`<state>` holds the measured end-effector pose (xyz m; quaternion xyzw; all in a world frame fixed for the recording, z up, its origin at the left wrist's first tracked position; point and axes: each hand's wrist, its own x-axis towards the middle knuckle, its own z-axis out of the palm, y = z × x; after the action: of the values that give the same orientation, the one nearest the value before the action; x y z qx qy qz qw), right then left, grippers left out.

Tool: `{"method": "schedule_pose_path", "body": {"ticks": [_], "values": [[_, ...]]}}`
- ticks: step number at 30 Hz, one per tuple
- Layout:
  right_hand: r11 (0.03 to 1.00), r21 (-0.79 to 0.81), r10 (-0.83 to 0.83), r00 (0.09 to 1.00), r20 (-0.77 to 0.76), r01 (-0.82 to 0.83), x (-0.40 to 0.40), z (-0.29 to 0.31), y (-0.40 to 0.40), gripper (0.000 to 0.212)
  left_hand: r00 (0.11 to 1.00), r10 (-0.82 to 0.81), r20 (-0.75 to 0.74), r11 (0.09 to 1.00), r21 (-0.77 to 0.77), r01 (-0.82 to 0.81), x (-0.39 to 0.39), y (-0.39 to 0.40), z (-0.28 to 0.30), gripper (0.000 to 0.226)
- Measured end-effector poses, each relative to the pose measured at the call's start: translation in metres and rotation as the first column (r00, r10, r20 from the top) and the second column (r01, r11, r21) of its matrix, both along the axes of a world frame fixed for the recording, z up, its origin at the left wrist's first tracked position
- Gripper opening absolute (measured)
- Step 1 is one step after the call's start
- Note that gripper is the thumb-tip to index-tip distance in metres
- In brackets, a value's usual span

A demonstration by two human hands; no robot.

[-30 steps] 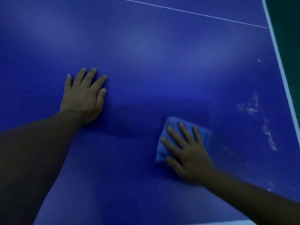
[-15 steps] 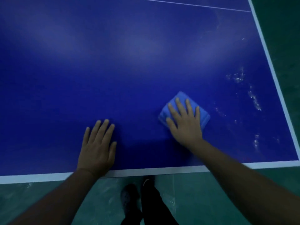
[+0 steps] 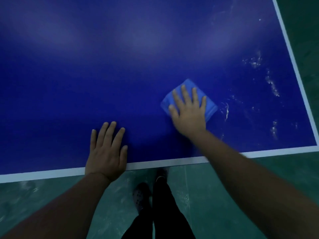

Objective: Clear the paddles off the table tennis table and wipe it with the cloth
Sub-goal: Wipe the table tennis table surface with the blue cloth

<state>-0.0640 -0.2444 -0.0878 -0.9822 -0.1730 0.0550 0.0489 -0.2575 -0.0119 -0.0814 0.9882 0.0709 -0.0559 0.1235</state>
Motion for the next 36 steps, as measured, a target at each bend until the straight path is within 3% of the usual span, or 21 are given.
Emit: {"method": "schedule_pose_path", "body": {"ticks": [3,6,11,13,15,17,20,21,23,25,26,28,32,34,36], "values": [[0.946,0.014,0.324,0.946,-0.006,-0.324,-0.087,0.001,-0.020,0.057,1.000,0.007,-0.016,1.000,0.008,-0.007,0.002,-0.001,0.001,0.063],[0.862,-0.024,0.503,0.862,-0.067,-0.506,-0.074,0.003,-0.050,0.059,1.000,0.003,-0.023,1.000,0.019,-0.002,0.001,0.000,0.000,0.063],[0.977,-0.031,0.208,0.978,-0.033,-0.209,-0.005,0.003,-0.015,0.060,1.000,-0.006,-0.027,0.999,0.033,0.007,0.002,0.000,-0.001,0.064],[0.969,-0.030,0.244,0.970,-0.007,-0.245,-0.011,0.000,0.003,0.060,1.000,-0.009,-0.028,0.999,0.034,0.010,0.002,-0.001,-0.001,0.064],[0.901,-0.026,0.433,0.901,0.016,-0.432,-0.035,-0.004,-0.004,0.058,1.000,-0.008,-0.017,0.999,0.032,0.009,0.003,-0.001,0.000,0.064],[0.776,-0.059,0.630,0.777,0.008,-0.628,-0.060,-0.008,-0.032,0.056,1.000,-0.003,-0.018,1.000,0.029,0.003,0.003,0.000,0.000,0.065],[0.669,-0.102,0.735,0.675,-0.056,-0.736,-0.061,-0.003,-0.075,0.055,1.000,-0.006,-0.026,0.999,0.037,0.007,0.002,-0.001,-0.002,0.065],[0.691,-0.119,0.711,0.700,-0.067,-0.713,-0.052,0.000,-0.080,0.056,1.000,-0.007,-0.024,0.999,0.041,0.008,0.002,-0.002,-0.002,0.066],[0.835,-0.104,0.537,0.841,-0.064,-0.541,-0.029,0.004,-0.074,0.057,1.000,-0.008,-0.021,0.999,0.043,0.009,0.003,-0.002,-0.002,0.065],[0.976,-0.049,0.210,0.977,-0.018,-0.211,-0.017,0.007,-0.046,0.056,1.000,-0.009,-0.025,0.999,0.041,0.010,0.003,-0.002,-0.002,0.065],[0.998,-0.023,0.050,0.999,-0.007,-0.050,-0.020,0.007,-0.027,0.056,1.000,-0.008,-0.026,0.999,0.042,0.010,0.003,-0.002,-0.002,0.065],[0.998,-0.002,-0.055,0.998,0.003,0.055,-0.048,0.002,0.009,0.056,1.000,0.000,-0.027,0.999,0.036,0.001,0.003,-0.003,-0.001,0.065],[0.965,-0.019,0.262,0.965,-0.021,-0.262,-0.116,-0.005,-0.010,0.055,1.000,0.010,-0.013,1.000,0.008,-0.010,0.002,-0.002,-0.003,0.065],[0.994,-0.048,0.100,0.994,-0.044,-0.103,-0.101,-0.002,-0.059,0.058,1.000,0.015,-0.011,1.000,0.008,-0.015,0.001,0.000,-0.004,0.065],[0.966,-0.135,-0.228,0.972,-0.056,0.219,-0.076,0.002,-0.112,0.061,1.000,0.017,-0.005,1.000,0.001,-0.017,0.001,0.001,-0.005,0.065]]}}
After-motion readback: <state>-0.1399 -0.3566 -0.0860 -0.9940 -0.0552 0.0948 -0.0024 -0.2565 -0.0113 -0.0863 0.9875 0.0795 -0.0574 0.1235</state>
